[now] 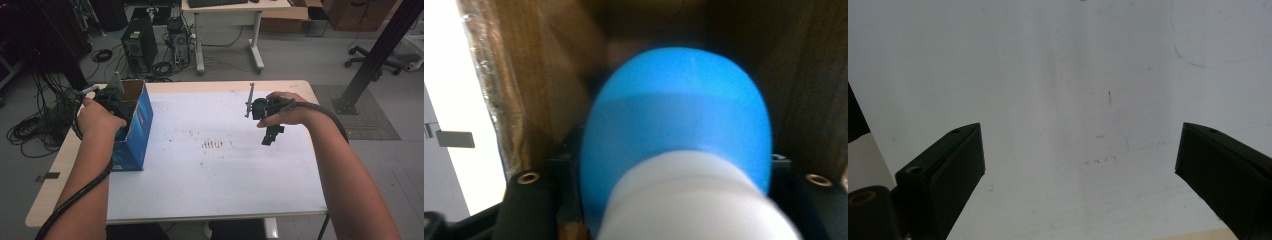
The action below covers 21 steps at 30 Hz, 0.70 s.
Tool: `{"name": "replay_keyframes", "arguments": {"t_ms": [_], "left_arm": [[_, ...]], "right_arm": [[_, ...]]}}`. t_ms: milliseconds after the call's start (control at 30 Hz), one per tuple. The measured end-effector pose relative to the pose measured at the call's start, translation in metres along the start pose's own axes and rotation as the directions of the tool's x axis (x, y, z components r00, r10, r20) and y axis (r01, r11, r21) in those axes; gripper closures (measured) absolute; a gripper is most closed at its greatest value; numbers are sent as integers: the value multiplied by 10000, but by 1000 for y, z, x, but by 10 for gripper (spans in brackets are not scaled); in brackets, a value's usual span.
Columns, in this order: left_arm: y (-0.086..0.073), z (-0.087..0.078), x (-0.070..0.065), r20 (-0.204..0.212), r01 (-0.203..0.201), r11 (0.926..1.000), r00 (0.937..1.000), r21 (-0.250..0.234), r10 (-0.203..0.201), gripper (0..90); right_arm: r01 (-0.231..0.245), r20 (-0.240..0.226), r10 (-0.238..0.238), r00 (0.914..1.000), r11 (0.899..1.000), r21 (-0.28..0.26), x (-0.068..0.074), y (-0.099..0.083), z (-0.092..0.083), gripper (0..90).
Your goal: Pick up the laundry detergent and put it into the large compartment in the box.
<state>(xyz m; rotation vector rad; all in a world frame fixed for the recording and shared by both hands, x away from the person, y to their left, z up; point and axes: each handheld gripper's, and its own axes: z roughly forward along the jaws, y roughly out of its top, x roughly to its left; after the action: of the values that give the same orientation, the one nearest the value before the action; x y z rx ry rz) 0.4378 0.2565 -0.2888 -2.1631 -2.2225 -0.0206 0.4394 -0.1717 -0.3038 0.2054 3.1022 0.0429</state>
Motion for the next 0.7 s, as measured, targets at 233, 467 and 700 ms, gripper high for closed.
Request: {"name": "replay_keyframes", "arguments": {"t_ms": [233, 467, 700], "left_arm": [[-1, -4, -2, -58, -177, 9997, 9998, -159, 176, 300], [-2, -11, -2, -34, -193, 9996, 9998, -204, 193, 292], [-5, -25, -3, -193, -162, 9991, 9997, -403, 154, 291]], "right_arm": [[14, 18, -14, 10000, 10000, -2, 1, 0, 1, 56], [17, 37, -17, 10000, 10000, -34, 1, 0, -1, 56], [92, 107, -91, 9999, 9999, -64, 1, 3, -4, 56]]}}
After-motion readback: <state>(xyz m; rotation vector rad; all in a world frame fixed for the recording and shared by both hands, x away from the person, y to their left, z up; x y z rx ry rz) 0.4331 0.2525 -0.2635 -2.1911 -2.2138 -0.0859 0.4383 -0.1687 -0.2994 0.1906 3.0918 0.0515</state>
